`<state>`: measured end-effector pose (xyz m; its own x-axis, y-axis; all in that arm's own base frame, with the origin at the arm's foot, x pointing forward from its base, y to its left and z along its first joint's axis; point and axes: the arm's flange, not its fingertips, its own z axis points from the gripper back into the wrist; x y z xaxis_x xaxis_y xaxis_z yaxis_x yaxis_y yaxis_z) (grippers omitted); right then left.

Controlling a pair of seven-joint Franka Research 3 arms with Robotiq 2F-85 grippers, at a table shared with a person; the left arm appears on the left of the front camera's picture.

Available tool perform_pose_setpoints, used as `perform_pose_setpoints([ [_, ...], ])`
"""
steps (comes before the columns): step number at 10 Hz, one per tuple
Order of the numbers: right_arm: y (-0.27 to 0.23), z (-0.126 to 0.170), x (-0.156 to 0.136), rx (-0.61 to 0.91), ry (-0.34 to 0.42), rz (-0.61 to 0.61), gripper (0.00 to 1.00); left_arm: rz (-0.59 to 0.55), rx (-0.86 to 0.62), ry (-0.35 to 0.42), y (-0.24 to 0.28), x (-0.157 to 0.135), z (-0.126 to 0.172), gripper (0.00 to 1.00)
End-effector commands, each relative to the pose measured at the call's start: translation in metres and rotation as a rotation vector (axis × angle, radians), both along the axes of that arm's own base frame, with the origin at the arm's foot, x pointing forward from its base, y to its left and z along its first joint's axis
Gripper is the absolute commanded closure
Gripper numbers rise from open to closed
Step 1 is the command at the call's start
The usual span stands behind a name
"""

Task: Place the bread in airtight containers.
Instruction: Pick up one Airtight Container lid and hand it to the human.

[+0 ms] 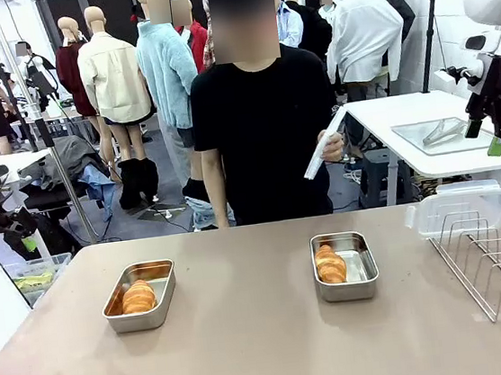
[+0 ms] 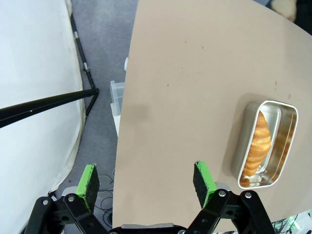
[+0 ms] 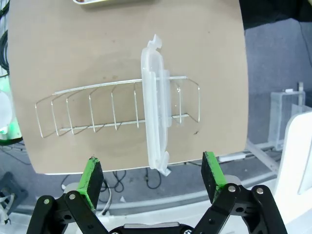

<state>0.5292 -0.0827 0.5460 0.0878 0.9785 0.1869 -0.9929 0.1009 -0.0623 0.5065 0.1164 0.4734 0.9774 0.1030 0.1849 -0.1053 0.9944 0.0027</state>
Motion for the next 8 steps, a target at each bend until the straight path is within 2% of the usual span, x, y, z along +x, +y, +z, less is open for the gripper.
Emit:
perform_pose_setpoints([
  [1, 0.0008, -0.0033, -0.0041, 0.0, 0.004, 0.009, 0.0, 0.003, 0.001, 0.003, 0.0008, -0.0009, 0.0013, 0.0],
  [8, 0.0008, -0.0033, -0.0041, 0.0, 0.004, 0.009, 0.0, 0.003, 0.001, 0.003, 0.0008, -0.0009, 0.0013, 0.0],
])
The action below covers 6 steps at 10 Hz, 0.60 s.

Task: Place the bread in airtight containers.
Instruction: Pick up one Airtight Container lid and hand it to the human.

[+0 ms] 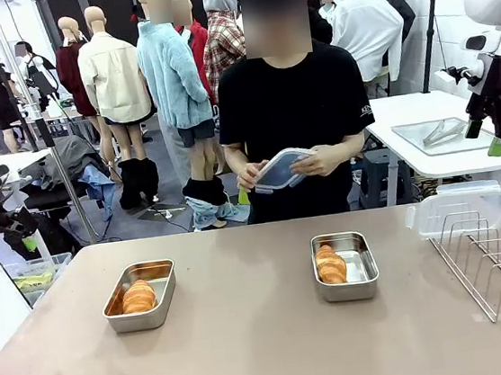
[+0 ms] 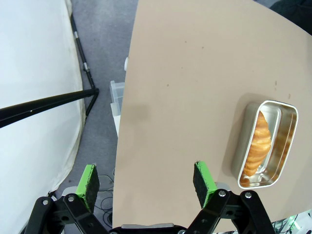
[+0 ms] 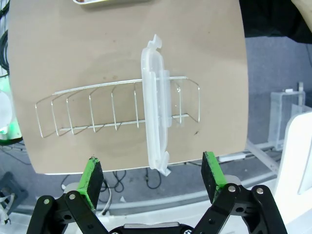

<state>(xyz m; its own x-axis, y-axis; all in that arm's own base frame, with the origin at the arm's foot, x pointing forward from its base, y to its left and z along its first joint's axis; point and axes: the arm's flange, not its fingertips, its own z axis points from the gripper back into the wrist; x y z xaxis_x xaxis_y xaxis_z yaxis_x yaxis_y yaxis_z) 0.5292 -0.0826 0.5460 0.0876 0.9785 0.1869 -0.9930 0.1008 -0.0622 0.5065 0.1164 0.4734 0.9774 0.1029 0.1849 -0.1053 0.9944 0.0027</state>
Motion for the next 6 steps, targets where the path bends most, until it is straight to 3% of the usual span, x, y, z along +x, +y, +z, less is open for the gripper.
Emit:
perform_pose_setpoints([
  [1, 0.0007, -0.0033, -0.0041, 0.0, 0.003, 0.008, 0.0, 0.003, 0.001, 0.003, 0.0008, -0.0009, 0.0013, 0.0],
  [6, 0.0007, -0.0033, -0.0041, 0.0, 0.003, 0.008, 0.0, 0.003, 0.001, 0.003, 0.0008, -0.0009, 0.0013, 0.0],
])
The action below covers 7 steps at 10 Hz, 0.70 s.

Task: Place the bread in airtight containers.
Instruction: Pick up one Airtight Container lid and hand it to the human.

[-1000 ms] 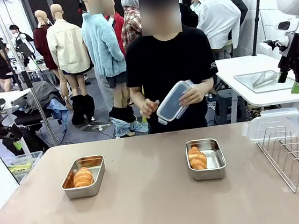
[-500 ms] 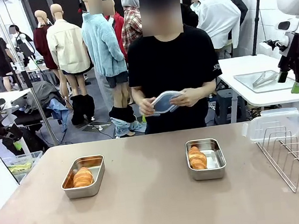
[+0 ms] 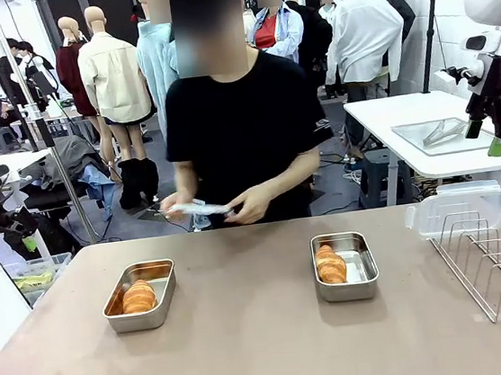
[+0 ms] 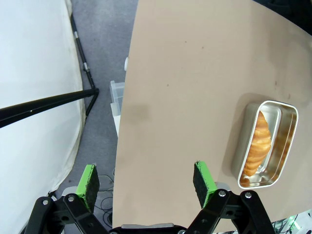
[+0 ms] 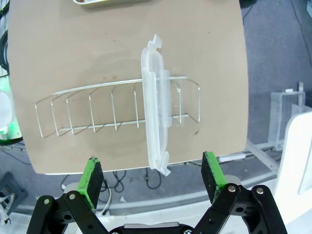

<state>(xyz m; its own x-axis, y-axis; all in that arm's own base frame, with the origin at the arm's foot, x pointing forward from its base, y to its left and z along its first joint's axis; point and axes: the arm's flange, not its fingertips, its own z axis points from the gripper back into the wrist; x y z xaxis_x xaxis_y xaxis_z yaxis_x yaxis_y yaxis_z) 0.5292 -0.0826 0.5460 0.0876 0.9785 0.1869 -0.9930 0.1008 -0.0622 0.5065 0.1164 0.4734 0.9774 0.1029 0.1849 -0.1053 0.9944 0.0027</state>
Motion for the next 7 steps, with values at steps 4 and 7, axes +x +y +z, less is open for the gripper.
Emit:
perform_pose_setpoints([
  [4, 0.0007, -0.0033, -0.0041, 0.0, 0.003, 0.008, 0.0, 0.003, 0.001, 0.003, 0.0008, -0.0009, 0.0013, 0.0],
  [7, 0.0007, -0.0033, -0.0041, 0.0, 0.003, 0.008, 0.0, 0.003, 0.001, 0.003, 0.0008, -0.0009, 0.0013, 0.0],
])
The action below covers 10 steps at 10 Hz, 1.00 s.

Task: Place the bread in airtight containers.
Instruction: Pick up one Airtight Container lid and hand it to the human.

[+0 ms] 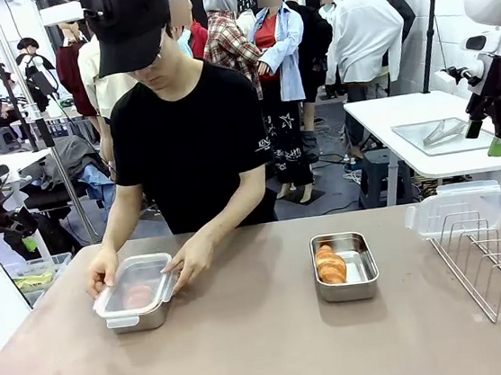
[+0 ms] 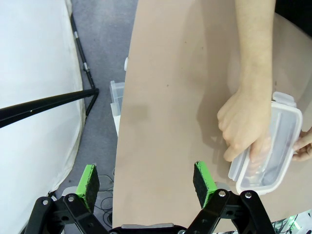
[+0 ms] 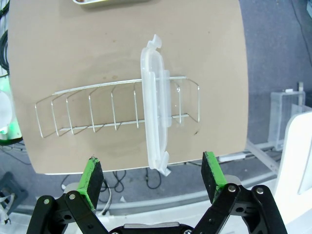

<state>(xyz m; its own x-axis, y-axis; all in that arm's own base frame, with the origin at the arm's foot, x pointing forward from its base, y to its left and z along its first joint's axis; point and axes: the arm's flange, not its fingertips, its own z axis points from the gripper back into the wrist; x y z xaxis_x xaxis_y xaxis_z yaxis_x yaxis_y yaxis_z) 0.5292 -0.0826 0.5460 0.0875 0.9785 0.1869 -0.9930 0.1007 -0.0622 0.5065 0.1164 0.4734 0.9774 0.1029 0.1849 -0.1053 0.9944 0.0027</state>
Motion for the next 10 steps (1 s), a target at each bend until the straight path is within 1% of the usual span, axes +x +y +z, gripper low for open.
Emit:
perform_pose_setpoints([
  [1, 0.0007, -0.0033, -0.0041, 0.0, 0.003, 0.008, 0.0, 0.003, 0.001, 0.003, 0.0008, -0.0009, 0.0013, 0.0],
  [10, 0.0007, -0.0033, -0.0041, 0.0, 0.003, 0.008, 0.0, 0.003, 0.001, 0.003, 0.0008, -0.0009, 0.0013, 0.0],
])
